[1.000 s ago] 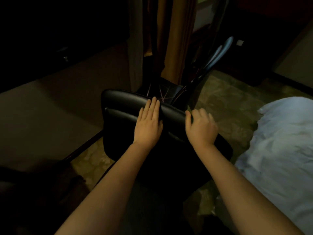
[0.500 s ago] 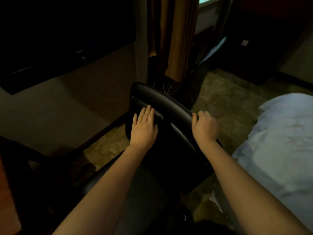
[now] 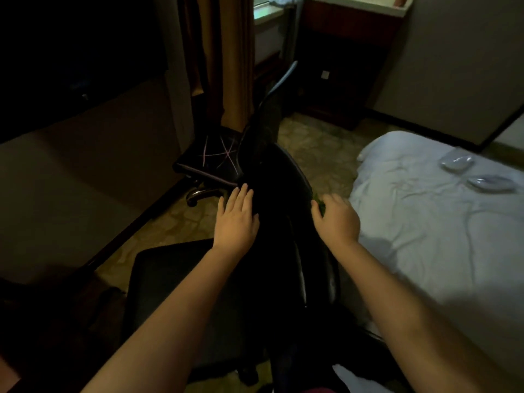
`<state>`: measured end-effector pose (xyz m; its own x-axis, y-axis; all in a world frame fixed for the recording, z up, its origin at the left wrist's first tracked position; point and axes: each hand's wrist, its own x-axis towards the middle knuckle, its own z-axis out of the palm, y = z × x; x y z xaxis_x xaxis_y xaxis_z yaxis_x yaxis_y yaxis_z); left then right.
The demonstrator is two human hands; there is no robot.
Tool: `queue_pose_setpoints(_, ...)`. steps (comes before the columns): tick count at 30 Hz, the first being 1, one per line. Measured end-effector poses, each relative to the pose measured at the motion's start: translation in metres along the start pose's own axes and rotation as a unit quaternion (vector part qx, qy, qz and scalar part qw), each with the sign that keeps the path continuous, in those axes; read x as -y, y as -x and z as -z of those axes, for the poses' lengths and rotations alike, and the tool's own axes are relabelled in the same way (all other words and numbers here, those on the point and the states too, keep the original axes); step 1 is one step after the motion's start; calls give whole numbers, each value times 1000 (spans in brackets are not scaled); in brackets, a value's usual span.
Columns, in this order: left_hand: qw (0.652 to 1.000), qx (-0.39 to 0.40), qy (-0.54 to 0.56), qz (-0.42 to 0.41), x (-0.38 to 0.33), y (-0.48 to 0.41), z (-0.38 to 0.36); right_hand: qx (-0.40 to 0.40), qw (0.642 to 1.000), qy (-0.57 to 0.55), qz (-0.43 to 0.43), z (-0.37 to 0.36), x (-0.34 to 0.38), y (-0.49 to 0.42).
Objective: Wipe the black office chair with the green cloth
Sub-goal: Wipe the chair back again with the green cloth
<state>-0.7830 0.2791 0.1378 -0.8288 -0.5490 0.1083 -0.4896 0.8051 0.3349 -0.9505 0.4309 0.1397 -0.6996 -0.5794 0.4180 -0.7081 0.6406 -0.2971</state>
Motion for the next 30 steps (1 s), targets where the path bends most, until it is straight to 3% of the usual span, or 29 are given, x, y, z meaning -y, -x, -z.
queue_pose_setpoints(7,999,-7,-10,41,-3,28,-2,36,985,-49,161,9,20,-5)
queue_pose_setpoints(14,990,-64,-28,122,19,64,3,82,965,-35,248,-8,45,-11)
queue_pose_setpoints(21,971,-101,-34,214,20,109,11,158,931,-76,319,-26,78,8)
queue_pose_setpoints(30,955,-75,-13,287,-11,174,10,228,910,-74,337,2,73,28)
